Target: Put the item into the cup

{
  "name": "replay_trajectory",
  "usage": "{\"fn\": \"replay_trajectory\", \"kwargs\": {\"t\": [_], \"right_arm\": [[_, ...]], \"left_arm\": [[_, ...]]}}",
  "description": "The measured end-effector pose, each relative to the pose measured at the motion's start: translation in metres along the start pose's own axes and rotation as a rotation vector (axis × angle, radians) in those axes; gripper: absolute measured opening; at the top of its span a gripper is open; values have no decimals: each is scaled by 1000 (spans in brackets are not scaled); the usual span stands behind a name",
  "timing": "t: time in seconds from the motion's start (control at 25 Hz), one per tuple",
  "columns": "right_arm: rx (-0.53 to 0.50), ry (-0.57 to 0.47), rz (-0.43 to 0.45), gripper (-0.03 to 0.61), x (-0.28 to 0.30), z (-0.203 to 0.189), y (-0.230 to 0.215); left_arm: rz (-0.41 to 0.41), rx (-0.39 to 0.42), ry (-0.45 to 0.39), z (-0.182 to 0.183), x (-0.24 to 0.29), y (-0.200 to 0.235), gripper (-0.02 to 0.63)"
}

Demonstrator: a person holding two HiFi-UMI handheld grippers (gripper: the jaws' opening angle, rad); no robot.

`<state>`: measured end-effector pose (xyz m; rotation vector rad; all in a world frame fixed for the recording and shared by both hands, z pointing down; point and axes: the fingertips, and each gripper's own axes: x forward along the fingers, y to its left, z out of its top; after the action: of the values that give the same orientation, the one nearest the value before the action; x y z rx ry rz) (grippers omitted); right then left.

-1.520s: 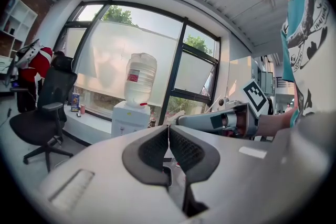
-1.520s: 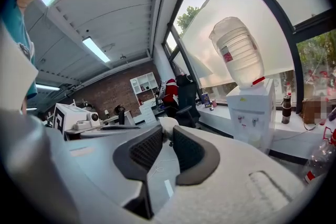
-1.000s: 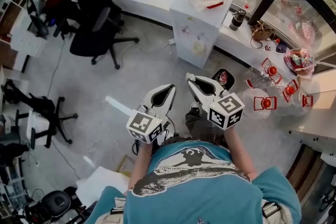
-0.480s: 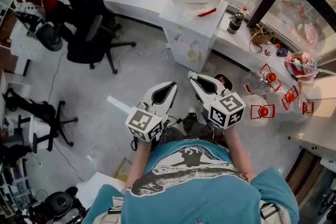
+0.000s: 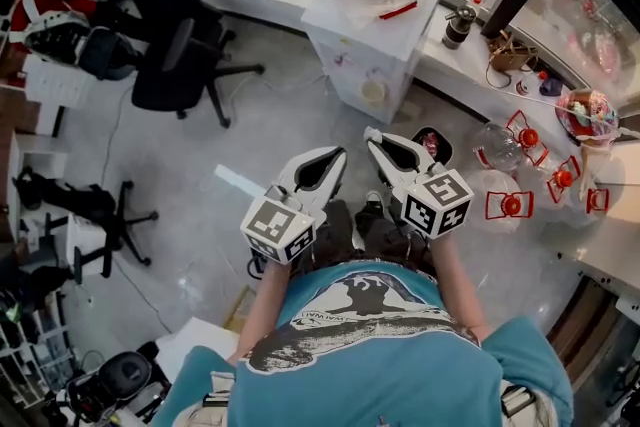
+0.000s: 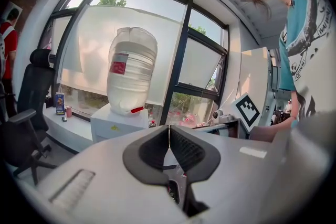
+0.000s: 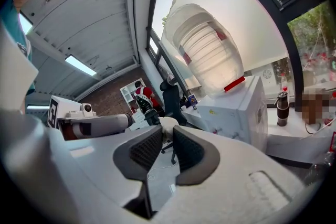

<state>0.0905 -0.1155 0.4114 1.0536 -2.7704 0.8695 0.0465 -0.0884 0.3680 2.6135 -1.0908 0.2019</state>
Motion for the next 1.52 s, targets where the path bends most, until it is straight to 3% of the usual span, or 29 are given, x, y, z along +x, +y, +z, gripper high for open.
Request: {"fn": "replay_trajectory", "kwargs": {"t": [0.28,0.6,1.52], "right_arm": [[28,6,-36,66,10,-2,-11],[58,2,-107,66,45,-1,-23],[141,22,-409,66,129,-46,-79]], "left_arm": [[-35,37,53,-3,8,7,21],[-115,7,55,5,16,46,21],[-415,85,224,-41,38,138,21]]}}
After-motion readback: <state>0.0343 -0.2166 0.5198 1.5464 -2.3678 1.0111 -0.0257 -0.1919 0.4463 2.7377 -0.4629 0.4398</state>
